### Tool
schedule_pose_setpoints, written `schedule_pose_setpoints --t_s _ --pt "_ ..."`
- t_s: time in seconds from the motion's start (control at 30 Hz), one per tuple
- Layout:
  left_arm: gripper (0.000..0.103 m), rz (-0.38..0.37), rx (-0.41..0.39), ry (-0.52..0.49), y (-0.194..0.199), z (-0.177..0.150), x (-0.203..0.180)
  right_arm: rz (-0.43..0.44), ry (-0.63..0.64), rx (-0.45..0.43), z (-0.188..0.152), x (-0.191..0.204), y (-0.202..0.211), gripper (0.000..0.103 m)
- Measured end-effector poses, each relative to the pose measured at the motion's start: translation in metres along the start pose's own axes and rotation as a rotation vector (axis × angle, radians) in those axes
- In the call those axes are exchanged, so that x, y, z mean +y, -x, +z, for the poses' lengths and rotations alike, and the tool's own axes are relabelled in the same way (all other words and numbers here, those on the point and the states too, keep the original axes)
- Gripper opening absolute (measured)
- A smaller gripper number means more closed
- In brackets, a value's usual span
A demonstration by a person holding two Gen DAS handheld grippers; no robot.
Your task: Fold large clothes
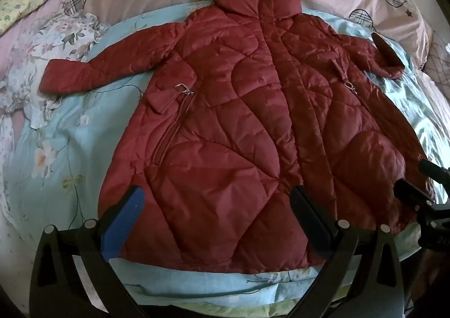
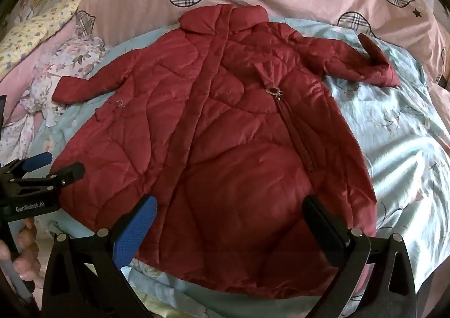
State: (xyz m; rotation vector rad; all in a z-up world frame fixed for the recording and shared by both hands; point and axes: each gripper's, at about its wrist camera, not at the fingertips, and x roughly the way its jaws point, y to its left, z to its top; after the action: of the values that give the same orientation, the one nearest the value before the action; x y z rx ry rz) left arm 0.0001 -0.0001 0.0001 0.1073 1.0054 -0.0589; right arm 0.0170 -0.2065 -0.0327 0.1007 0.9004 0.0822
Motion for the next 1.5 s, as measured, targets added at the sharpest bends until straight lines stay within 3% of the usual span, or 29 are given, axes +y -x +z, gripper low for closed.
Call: schedule_pose_setpoints --t_s 1.07,1.33,1.5 --pt "0.103 0.009 0.022 -0.019 -0.003 0.001 -0.005 0.007 -0.001 -0.046 0.003 -0.001 0.008 0.103" --pt "0.103 -0.007 -0.003 -0.008 -0.004 0.000 -0.006 0.018 -0.006 -0.056 0.005 -0.001 0.007 0.103" --pt "0.103 -0.030 -0.030 0.007 -0.007 0.000 -0.007 0.009 -0.009 -0.019 0.006 -0.001 0.004 0.103"
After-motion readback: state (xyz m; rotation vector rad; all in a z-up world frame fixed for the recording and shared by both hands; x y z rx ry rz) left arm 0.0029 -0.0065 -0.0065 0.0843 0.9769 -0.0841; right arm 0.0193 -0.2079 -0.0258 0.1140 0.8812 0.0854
